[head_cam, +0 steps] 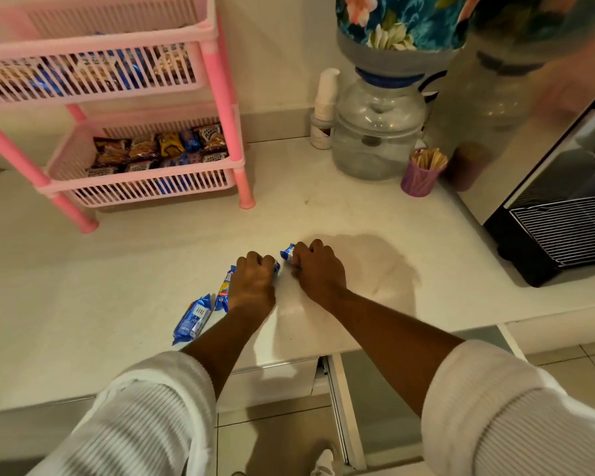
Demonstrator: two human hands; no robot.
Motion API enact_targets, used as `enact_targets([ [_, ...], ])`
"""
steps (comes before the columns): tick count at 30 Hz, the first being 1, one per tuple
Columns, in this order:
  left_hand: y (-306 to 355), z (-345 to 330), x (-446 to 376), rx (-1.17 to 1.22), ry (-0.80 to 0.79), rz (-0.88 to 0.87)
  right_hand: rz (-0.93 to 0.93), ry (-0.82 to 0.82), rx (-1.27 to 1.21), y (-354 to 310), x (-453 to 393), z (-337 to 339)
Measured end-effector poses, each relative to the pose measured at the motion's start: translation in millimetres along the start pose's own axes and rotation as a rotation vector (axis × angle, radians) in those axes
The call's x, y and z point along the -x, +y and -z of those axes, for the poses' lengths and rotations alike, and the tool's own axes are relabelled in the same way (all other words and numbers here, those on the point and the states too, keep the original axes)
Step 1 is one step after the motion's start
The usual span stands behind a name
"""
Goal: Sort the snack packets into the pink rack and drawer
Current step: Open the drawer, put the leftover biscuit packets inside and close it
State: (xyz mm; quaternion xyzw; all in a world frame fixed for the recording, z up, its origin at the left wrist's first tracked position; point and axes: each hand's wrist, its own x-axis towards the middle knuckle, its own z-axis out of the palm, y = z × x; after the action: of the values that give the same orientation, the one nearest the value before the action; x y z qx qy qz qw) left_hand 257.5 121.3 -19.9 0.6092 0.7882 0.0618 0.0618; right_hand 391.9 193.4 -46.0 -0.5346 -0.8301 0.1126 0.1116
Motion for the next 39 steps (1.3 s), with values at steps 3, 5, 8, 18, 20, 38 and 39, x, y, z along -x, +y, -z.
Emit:
enact_targets([
  [3,4.3,0.5,-0.9,-0.085,0.013,0.009,-0.125,-0.005,-0.122,7.6,8.3,8.7],
  [5,6.6,1.2,-0.6,-0.127,0.014,0.003,-0.266,0.041,-0.411,10.5,17.2,12.8],
  [8,8.7,1.5,-0.9,-0.135,-0.016,0.019,-0.45,0.077,-0.839,10.4,31.7,19.2],
  [18,78.0,6.2,48.7,0.971,-0.031,0.261,-0.673,0.024,-1.753,46.5,121.8,47.6],
  [20,92.4,3.6,68.5,1.225,-0.206,0.415,-0.711,-0.019,-1.831,59.3,148.4,56.7],
  [38,173.7,-84.9,150.8,1.252,-0.87,0.492,-0.862,-0.261,-0.843,178.5,247.8,54.1],
  [39,178.9,-90.9,149.2,1.259,-0.862,0.532,-0.83,-0.284,-0.847,186.1,244.4,49.2],
])
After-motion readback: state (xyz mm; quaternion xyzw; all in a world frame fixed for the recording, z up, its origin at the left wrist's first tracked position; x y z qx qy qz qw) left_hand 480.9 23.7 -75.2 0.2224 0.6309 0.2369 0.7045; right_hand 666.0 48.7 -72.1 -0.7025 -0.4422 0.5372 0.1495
